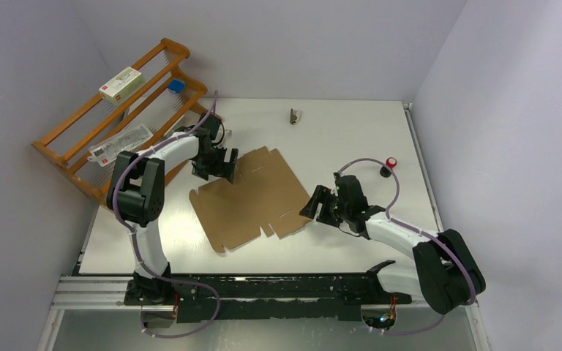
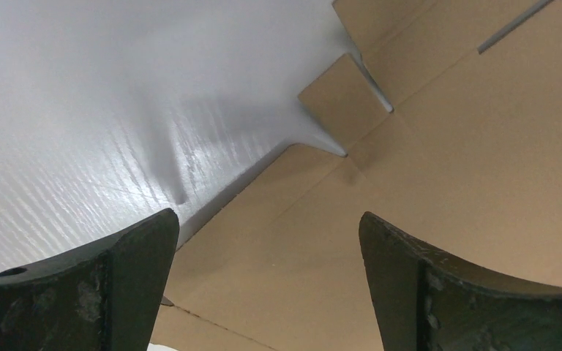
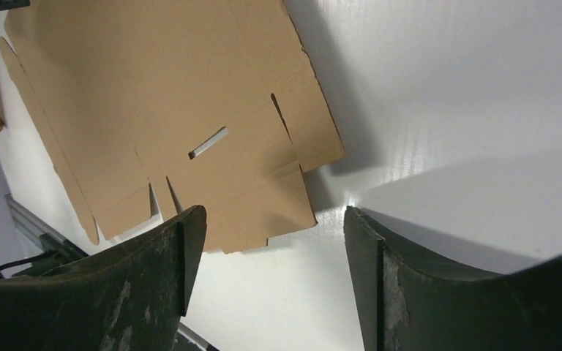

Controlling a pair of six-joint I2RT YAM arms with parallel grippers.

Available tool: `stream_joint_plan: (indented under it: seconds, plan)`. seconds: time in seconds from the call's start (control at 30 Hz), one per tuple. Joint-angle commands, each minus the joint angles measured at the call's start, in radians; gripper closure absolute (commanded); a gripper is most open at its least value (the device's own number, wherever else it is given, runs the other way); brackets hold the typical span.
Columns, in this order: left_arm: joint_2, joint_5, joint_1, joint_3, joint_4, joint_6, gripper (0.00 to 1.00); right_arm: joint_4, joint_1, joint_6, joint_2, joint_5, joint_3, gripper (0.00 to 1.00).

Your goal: Fold the paper box

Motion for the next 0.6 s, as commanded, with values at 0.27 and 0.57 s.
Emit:
stream_joint_plan:
  seconds: [0.27,0.57]
  plan:
    - [-0.108,0.169,0.006,-0.190,0.054,-0.051,0.02,0.122,-0.004,0.015,0.141,-0.043,0.052,0.48]
    - [-0.323,0.272,0.002,-0.409,0.100,-0.135,0.02,0.072,-0.021,-0.119,0.270,0.011,0.223,0.52]
